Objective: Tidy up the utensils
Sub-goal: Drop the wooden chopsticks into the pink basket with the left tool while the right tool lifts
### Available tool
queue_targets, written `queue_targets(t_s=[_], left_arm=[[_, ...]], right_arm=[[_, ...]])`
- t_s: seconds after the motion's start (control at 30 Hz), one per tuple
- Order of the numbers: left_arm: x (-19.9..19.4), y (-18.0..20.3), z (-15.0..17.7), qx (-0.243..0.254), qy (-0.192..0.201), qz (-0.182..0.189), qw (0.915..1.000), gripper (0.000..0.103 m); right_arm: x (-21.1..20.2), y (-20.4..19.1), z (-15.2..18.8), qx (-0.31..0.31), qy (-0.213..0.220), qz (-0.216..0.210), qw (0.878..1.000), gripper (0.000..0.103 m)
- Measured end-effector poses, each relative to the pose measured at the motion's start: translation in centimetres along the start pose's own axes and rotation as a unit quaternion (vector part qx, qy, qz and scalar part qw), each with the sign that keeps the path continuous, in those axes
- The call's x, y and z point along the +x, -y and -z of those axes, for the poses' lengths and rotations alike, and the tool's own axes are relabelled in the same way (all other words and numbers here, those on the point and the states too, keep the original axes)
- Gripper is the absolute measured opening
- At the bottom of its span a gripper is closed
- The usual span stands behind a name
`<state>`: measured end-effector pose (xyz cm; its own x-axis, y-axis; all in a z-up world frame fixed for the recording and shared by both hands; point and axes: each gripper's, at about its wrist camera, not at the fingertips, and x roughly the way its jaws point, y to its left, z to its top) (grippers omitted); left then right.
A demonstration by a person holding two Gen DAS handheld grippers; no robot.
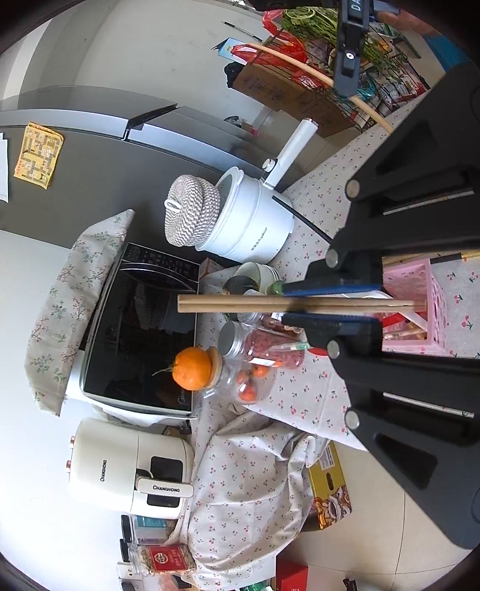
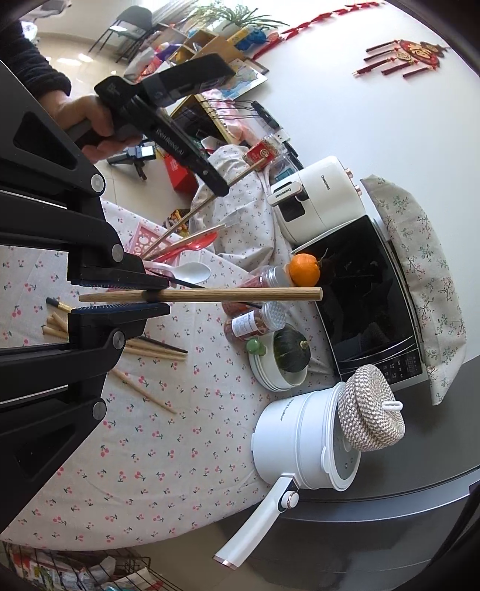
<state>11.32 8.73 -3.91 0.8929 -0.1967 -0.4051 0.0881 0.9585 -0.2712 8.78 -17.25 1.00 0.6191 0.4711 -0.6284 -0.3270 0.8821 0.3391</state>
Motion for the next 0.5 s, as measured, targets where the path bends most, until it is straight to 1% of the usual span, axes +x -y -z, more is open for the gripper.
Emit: queue_targets(t_s=[0.17, 0.2, 0.27, 0.3, 0.33, 0.4, 0.5], left_arm=[[1.4, 0.0, 0.7, 0.004, -0.022, 0.005, 0.9997, 0.010], [1.7, 0.0, 0.7, 0.006, -0.035, 0.009, 0.9993, 0.011], [2.1, 0.2, 0.7, 0.013, -0.063, -0.008, 0.9979, 0.011], [2.0, 0.2, 0.6, 0.015, -0.072, -0.013, 0.9972, 0.018], [1.8, 0.3, 0.5, 0.016, -0.078, -0.012, 0.9968, 0.022], [1.0, 0.2, 0.3, 0.021, -0.083, -0.015, 0.9962, 0.040], [-0.2, -0.2, 0.4, 0.032, -0.098, -0.028, 0.9942, 0.047]], right_arm=[[0.1, -1.1, -0.4, 0.004, 0.018, -0.015, 1.000, 0.007], [0.2, -1.4, -0.5, 0.004, 0.023, -0.017, 1.000, 0.007], [0.4, -1.9, -0.7, 0.006, 0.031, -0.022, 0.999, 0.007], [0.5, -2.1, -0.8, 0.008, 0.035, -0.024, 0.999, 0.007], [0.6, -2.3, -0.9, 0.011, 0.039, -0.026, 0.999, 0.007], [0.8, -2.5, -1.1, 0.016, 0.049, -0.029, 0.998, 0.007], [1.3, -2.9, -1.4, 0.019, 0.060, -0.032, 0.997, 0.007]])
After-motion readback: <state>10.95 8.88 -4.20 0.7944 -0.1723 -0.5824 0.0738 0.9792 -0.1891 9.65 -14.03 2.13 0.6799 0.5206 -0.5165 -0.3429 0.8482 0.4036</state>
